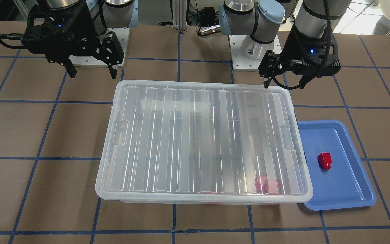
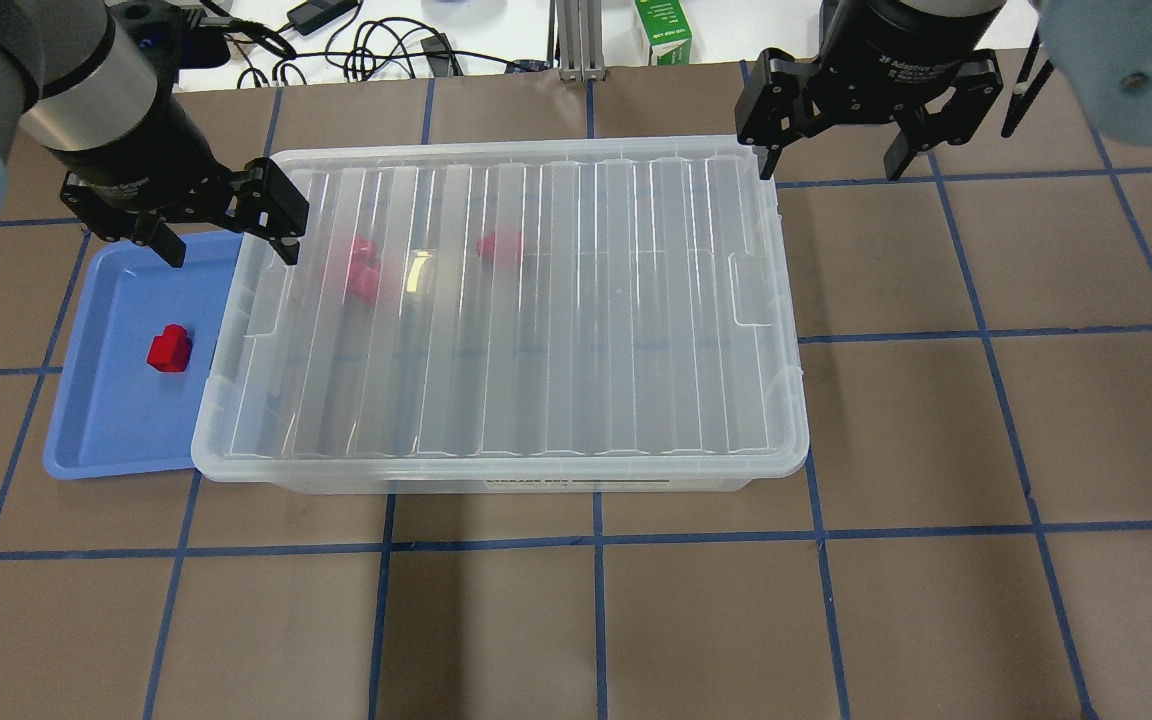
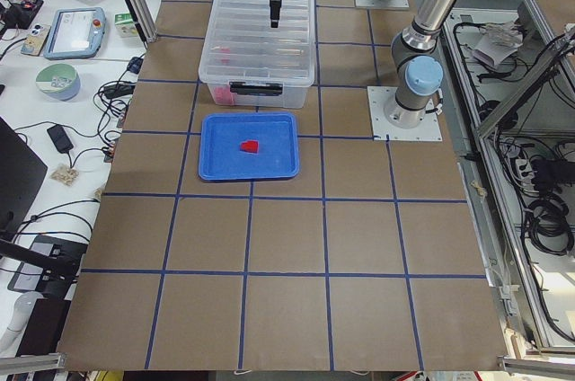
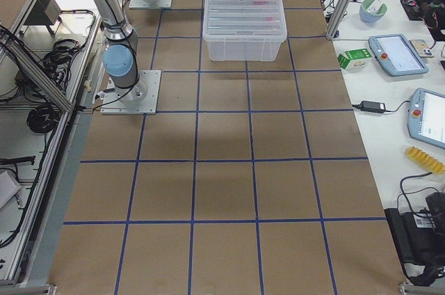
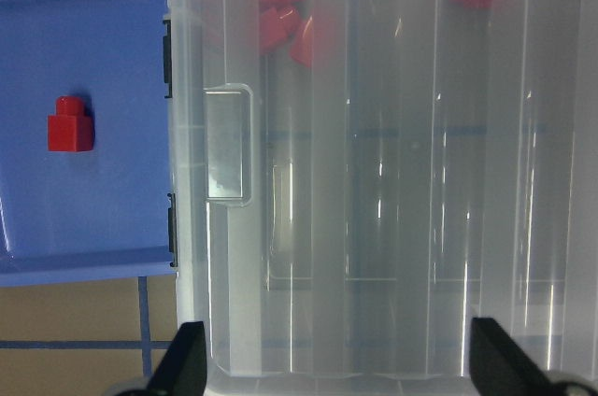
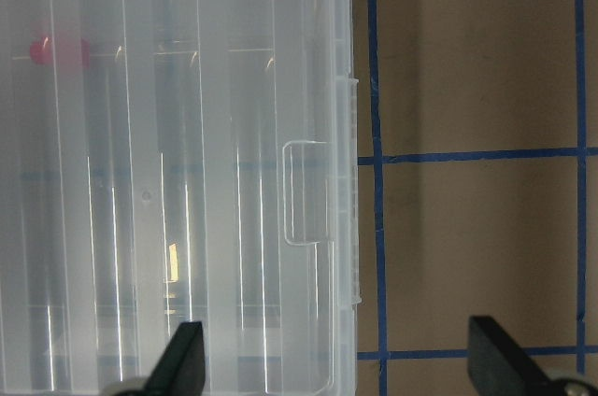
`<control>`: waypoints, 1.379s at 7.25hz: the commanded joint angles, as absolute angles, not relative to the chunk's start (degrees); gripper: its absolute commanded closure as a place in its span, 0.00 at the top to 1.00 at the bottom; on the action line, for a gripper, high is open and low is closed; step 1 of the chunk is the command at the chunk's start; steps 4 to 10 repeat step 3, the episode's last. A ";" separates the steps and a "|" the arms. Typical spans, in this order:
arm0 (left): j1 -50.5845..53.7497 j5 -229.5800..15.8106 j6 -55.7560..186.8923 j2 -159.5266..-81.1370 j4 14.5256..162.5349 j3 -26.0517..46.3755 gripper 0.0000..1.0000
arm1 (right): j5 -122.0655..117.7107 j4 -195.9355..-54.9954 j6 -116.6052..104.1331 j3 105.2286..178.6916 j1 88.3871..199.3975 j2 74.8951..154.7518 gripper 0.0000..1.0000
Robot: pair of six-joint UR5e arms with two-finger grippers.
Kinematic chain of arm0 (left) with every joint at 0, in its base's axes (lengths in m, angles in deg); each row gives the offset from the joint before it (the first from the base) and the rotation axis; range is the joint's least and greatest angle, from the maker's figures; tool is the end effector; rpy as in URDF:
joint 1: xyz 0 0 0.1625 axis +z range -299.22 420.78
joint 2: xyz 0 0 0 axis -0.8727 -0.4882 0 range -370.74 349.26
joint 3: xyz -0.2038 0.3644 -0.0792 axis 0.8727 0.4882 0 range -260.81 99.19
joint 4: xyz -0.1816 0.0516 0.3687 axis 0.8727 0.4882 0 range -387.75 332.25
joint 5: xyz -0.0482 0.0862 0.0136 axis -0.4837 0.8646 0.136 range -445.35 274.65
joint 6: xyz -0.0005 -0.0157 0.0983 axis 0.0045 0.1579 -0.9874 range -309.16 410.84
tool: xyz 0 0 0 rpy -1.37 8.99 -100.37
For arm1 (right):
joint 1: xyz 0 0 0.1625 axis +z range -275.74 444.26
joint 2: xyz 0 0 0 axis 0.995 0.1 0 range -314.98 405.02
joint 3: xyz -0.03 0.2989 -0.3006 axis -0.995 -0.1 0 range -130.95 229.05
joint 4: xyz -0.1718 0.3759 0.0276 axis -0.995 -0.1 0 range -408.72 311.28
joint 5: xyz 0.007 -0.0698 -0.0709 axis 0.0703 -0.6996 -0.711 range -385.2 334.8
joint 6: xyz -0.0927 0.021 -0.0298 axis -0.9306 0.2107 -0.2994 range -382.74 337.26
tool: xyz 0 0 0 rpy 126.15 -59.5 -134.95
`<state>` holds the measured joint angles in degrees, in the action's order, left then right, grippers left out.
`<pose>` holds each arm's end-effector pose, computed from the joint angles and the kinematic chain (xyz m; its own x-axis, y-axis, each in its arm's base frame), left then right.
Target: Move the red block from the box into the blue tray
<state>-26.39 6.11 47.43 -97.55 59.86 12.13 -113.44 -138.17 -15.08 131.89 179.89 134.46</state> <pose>-0.1072 -0.4786 0.4937 -0.9996 0.0087 -0.0281 0.0100 0.9990 -0.0446 0.1851 -0.4876 0.5441 -0.9985 0.0315 -0.0443 0.0359 0.9943 -0.1005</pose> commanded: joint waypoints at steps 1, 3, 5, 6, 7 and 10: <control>-26.50 6.05 47.85 -98.01 59.88 11.74 1.00 | -114.66 -138.10 -15.09 131.93 179.89 134.31 1.00; -26.58 5.97 47.85 -97.93 59.88 11.74 1.00 | -115.02 -138.19 -15.18 131.93 179.89 134.31 1.00; -26.58 5.97 47.85 -97.93 59.88 11.74 1.00 | -115.02 -138.19 -15.18 131.93 179.89 134.31 1.00; -26.58 5.97 47.85 -97.93 59.88 11.74 1.00 | -115.02 -138.19 -15.18 131.93 179.89 134.31 1.00; -26.58 5.97 47.85 -97.93 59.88 11.74 1.00 | -115.02 -138.19 -15.18 131.93 179.89 134.31 1.00; -26.58 5.97 47.85 -97.93 59.88 11.74 1.00 | -115.02 -138.19 -15.18 131.93 179.89 134.31 1.00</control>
